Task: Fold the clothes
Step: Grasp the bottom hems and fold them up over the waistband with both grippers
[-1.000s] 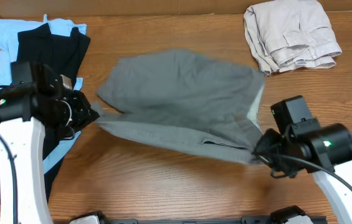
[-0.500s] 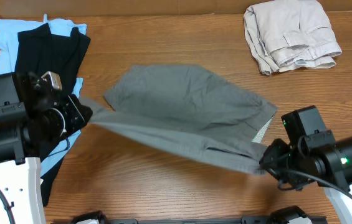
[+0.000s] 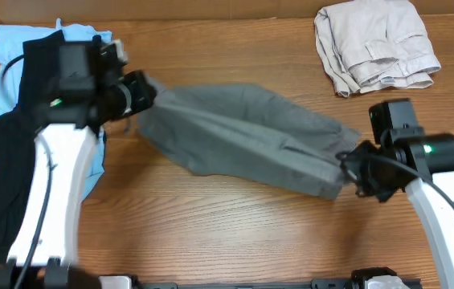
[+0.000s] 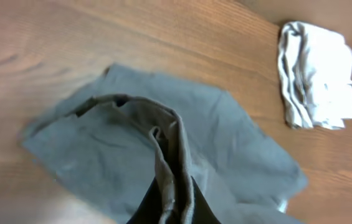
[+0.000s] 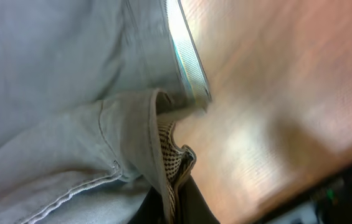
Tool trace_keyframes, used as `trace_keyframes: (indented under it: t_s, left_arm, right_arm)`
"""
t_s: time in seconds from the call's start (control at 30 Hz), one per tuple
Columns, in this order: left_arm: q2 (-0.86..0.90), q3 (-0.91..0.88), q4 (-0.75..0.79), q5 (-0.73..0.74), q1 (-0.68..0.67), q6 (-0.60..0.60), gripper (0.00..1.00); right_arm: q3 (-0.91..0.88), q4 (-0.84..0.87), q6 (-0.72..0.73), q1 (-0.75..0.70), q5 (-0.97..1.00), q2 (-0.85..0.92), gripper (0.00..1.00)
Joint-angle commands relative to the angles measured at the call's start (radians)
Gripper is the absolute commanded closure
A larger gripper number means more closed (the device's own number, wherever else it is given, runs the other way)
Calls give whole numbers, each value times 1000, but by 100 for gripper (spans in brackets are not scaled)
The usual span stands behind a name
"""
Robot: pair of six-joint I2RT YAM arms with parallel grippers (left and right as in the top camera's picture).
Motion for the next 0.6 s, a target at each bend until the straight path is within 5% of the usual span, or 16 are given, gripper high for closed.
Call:
trace_keyframes:
  t_s: [0.0, 0.27, 0.37, 0.43, 0.47, 0.5, 0.53, 0.57]
  left_arm:
    - [103, 23, 93, -121, -53, -32, 96]
    - [334, 23, 433, -130, -111, -68, 96]
    - [389, 23, 528, -130, -129, -92, 92]
    - [420, 23, 589, -130, -142, -97, 63]
    - [433, 23, 616, -131, -148, -97, 24]
    - [444, 23, 641, -131, -154, -98, 0]
    - [454, 23, 660, -131, -157, -101, 0]
    - [457, 23, 674, -131, -159, -102, 0]
  right_arm:
    - [24, 62, -31, -40, 102, 63, 96]
    - [24, 283, -57, -88, 153, 289, 94]
    - [24, 381, -57, -100, 164, 348, 83]
    - [24, 462, -67, -104, 177, 385, 56]
    - [24, 506, -83, -104, 181, 402, 34]
    - [24, 550, -91, -104, 190, 418, 13]
    - [24, 598, -104, -104, 194, 434, 0]
    - [24, 628, -109, -104, 194, 442, 0]
